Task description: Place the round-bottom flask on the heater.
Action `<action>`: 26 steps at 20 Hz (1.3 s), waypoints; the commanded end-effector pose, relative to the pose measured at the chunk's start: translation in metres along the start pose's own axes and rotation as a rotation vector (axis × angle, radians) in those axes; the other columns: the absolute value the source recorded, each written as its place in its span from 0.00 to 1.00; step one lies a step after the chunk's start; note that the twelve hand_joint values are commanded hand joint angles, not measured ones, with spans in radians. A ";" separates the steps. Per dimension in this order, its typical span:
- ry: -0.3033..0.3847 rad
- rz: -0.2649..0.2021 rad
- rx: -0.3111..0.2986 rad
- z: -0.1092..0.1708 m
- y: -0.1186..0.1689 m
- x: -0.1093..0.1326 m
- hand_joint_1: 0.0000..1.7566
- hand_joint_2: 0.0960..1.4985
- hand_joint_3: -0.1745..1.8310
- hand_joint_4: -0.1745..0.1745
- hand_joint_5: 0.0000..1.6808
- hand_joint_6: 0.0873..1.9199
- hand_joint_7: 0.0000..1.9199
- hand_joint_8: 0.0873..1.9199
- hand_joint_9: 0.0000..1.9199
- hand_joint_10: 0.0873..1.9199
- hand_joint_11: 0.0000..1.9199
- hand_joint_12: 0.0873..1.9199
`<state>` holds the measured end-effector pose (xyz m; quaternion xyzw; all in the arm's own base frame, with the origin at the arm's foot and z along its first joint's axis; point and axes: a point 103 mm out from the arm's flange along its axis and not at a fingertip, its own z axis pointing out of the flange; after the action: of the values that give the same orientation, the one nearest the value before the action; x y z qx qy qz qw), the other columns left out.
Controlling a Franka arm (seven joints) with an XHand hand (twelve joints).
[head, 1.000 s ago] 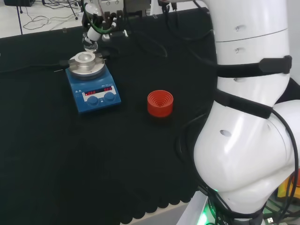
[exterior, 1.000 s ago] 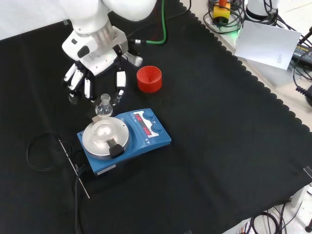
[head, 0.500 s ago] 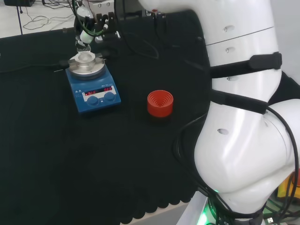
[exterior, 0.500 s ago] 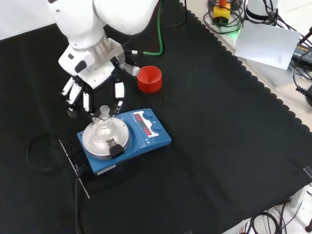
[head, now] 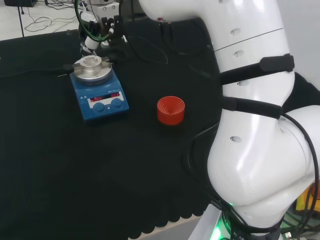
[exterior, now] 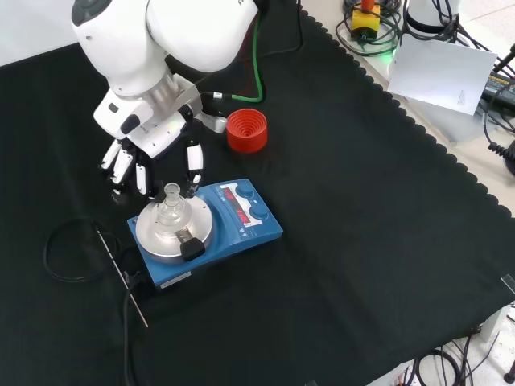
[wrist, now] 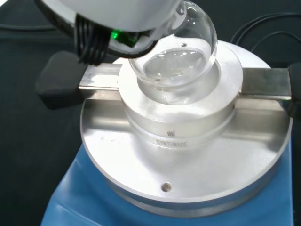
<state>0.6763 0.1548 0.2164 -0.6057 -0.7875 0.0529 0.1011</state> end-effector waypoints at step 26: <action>0.026 -0.006 0.003 0.012 0.002 -0.007 0.62 0.39 0.49 1.00 0.67 0.49 0.21 0.35 0.33 0.30 0.19 0.69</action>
<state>0.6750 0.1471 0.2056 -0.6066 -0.7864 0.0547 0.1032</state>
